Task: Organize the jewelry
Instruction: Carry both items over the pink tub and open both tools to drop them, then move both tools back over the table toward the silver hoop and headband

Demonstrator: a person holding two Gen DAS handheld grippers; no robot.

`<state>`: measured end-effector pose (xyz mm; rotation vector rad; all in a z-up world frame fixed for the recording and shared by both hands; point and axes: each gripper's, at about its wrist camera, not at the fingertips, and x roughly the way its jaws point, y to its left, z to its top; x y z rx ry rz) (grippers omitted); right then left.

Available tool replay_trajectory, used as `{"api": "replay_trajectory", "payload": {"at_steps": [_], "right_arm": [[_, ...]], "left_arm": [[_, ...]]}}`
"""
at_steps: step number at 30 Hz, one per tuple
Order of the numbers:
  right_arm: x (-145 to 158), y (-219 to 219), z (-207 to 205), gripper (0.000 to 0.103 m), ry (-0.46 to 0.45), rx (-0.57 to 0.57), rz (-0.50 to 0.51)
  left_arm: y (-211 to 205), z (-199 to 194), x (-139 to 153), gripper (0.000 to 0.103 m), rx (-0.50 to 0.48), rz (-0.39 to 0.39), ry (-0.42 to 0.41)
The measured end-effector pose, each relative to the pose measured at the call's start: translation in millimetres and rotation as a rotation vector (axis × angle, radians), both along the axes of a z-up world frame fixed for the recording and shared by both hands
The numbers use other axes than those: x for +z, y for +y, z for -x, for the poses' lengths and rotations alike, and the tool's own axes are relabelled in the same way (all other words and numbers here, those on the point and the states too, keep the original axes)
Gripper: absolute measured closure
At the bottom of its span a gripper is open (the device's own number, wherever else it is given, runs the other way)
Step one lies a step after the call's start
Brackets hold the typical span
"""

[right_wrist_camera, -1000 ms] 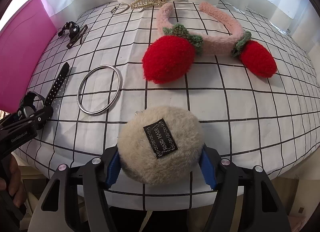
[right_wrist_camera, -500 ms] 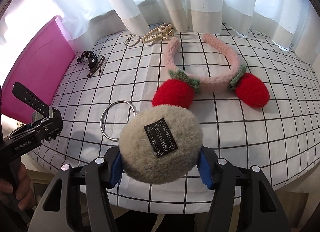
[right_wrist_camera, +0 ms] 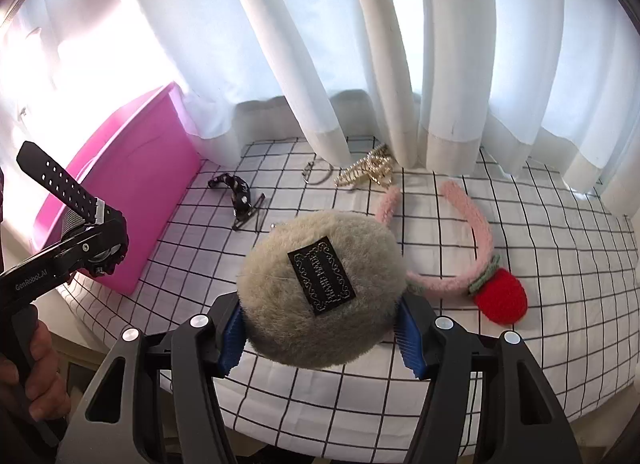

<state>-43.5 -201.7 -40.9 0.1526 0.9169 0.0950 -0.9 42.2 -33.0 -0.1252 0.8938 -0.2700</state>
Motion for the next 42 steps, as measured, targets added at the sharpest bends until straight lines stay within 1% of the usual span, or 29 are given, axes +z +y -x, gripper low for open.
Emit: {"api": "replay_trajectory", "payload": {"at_steps": [3, 6, 10, 13, 16, 19, 20, 23, 26, 28, 31, 32, 33, 35, 36, 38, 42], "right_arm": [[28, 17, -15, 0.043, -0.06, 0.063, -0.018], [54, 43, -34, 0.043, -0.125, 0.145, -0.031], [82, 92, -66, 0.043, -0.186, 0.271, -0.059], [94, 135, -92, 0.043, -0.2, 0.364, -0.083], [98, 182, -118, 0.043, -0.193, 0.447, -0.089], [91, 230, -142, 0.043, -0.157, 0.525, -0.088], [86, 246, -150, 0.043, -0.138, 0.547, -0.082], [69, 286, -168, 0.043, -0.078, 0.591, -0.054], [48, 313, -183, 0.043, -0.021, 0.601, -0.007], [35, 321, -193, 0.043, 0.022, 0.594, 0.021], [23, 324, -202, 0.036, 0.057, 0.577, 0.054], [22, 326, -203, 0.032, 0.054, 0.571, 0.072], [22, 328, -205, 0.03, 0.053, 0.566, 0.087], [25, 327, -203, 0.03, 0.047, 0.558, 0.102], [25, 326, -205, 0.03, 0.042, 0.549, 0.112], [26, 324, -207, 0.029, 0.038, 0.541, 0.121], [32, 322, -211, 0.029, 0.018, 0.519, 0.117]], "left_arm": [[12, -2, 33, 0.034, 0.036, 0.03, -0.055], [29, -6, 62, 0.034, 0.082, 0.04, -0.114], [68, -14, 88, 0.034, 0.18, 0.011, -0.166], [105, -21, 94, 0.034, 0.266, -0.033, -0.188], [143, -32, 89, 0.034, 0.345, -0.073, -0.178], [177, -44, 66, 0.034, 0.419, -0.114, -0.133], [190, -45, 61, 0.034, 0.439, -0.12, -0.112], [217, -56, 33, 0.034, 0.482, -0.123, -0.029], [232, -67, 8, 0.034, 0.496, -0.131, 0.031], [239, -73, -3, 0.033, 0.5, -0.135, 0.064], [245, -81, -13, 0.031, 0.502, -0.139, 0.108], [245, -83, -14, 0.031, 0.504, -0.145, 0.12], [246, -83, -14, 0.03, 0.507, -0.157, 0.114], [246, -83, -11, 0.02, 0.5, -0.164, 0.088], [246, -82, -7, 0.012, 0.506, -0.18, 0.071], [246, -81, -1, 0.011, 0.51, -0.2, 0.04], [251, -79, 7, 0.011, 0.522, -0.194, 0.027]]}}
